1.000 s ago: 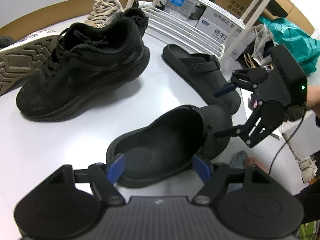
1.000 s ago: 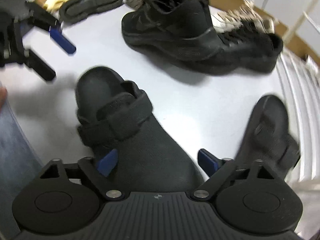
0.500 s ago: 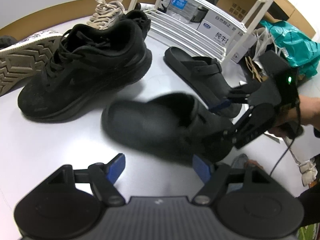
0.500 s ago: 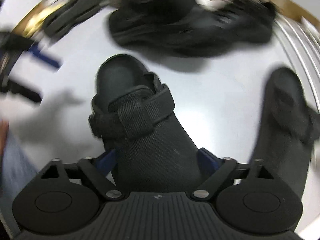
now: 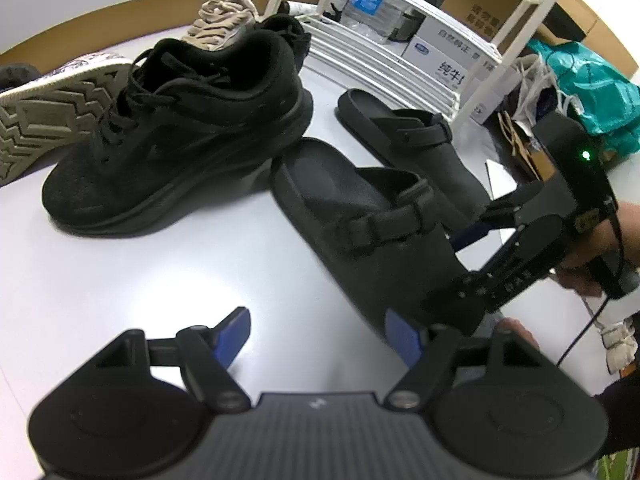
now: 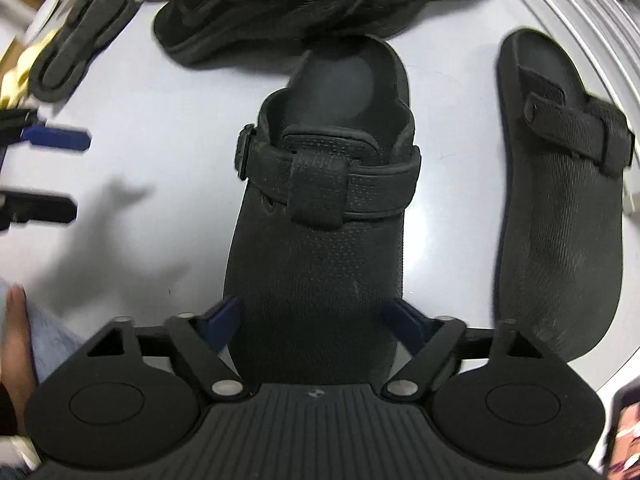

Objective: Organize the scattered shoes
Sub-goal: 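Push the second black clog with the right gripper against the first clog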

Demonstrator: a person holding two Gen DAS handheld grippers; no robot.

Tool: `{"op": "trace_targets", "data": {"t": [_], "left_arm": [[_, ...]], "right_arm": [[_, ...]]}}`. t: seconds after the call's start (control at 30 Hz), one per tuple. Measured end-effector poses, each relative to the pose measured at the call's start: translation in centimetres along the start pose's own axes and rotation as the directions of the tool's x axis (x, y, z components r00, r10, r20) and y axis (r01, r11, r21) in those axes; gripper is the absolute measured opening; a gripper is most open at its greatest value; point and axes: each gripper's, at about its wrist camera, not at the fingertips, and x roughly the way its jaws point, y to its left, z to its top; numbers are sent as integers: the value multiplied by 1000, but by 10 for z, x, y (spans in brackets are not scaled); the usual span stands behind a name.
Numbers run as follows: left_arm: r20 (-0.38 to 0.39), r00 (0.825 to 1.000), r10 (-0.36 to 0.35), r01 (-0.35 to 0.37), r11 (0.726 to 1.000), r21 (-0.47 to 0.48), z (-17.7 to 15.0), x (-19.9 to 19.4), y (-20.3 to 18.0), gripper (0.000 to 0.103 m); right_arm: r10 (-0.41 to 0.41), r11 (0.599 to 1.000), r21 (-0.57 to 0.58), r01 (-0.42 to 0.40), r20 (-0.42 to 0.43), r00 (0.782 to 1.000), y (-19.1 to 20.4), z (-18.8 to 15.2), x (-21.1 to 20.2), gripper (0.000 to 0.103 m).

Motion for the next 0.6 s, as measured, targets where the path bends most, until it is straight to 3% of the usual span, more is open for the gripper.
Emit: {"op": "trace_targets", "data": {"t": [0.13, 0.6], "left_arm": [[-3, 1000, 2, -2, 1000, 0, -1, 0, -1, 77], [-13, 1000, 15, -15, 1000, -8, -8, 0, 2, 77]], "right_arm": [[-34, 999, 37, 32, 61, 998, 5, 3, 11, 97], [-56, 991, 133, 34, 163, 985, -16, 18, 16, 87]]}}
